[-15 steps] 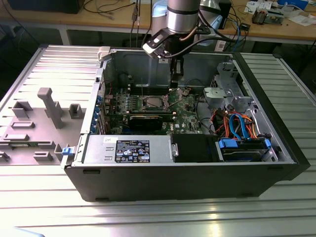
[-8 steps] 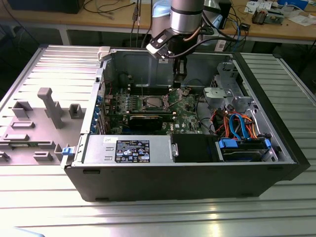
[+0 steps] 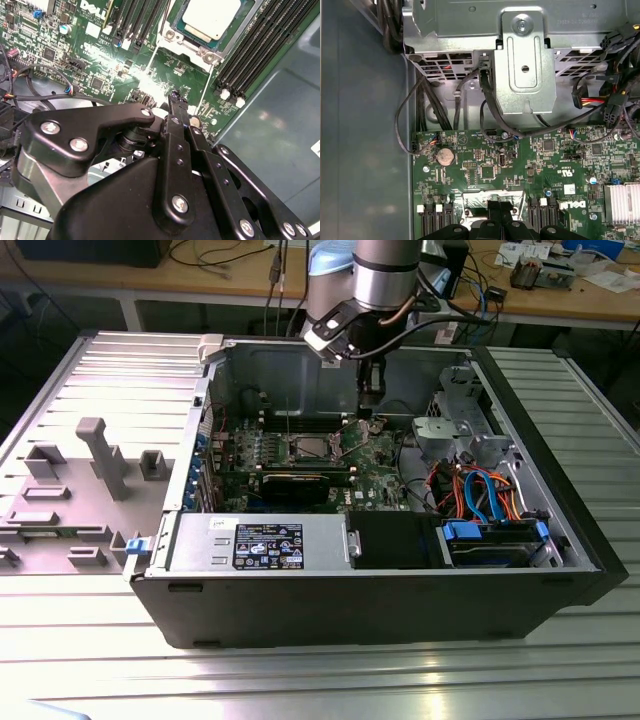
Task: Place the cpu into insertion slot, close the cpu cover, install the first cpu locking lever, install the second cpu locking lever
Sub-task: 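Close the cpu cover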
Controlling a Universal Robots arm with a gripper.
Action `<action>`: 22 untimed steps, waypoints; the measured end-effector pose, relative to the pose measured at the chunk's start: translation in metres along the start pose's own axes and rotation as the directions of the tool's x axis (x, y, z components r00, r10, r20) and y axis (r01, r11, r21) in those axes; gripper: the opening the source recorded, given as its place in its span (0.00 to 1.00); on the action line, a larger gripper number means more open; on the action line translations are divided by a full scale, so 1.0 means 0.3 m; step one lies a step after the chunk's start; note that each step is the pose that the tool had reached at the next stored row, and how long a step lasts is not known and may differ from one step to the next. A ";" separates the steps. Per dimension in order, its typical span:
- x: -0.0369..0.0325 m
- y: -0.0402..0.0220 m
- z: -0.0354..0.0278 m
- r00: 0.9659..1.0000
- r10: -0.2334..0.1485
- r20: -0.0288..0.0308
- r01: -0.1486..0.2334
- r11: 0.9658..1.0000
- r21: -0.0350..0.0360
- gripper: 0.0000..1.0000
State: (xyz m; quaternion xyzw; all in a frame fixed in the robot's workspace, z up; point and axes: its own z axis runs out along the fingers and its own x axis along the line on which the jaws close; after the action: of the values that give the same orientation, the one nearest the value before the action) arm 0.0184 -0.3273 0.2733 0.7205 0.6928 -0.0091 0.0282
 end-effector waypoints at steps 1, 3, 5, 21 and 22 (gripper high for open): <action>0.000 0.002 0.000 1.000 0.000 0.000 0.000 1.000 0.000 0.11; 0.000 0.006 0.001 1.000 0.000 0.000 0.000 1.000 0.000 0.11; 0.000 0.007 0.001 1.000 0.000 0.000 0.000 1.000 0.000 0.11; 0.002 0.049 0.010 1.000 0.000 0.001 0.000 1.000 0.000 0.11; 0.003 0.054 0.014 1.000 0.000 0.002 0.000 1.000 0.000 0.11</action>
State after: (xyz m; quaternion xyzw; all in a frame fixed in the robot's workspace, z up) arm 0.0346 -0.3273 0.2696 0.7205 0.6928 -0.0097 0.0287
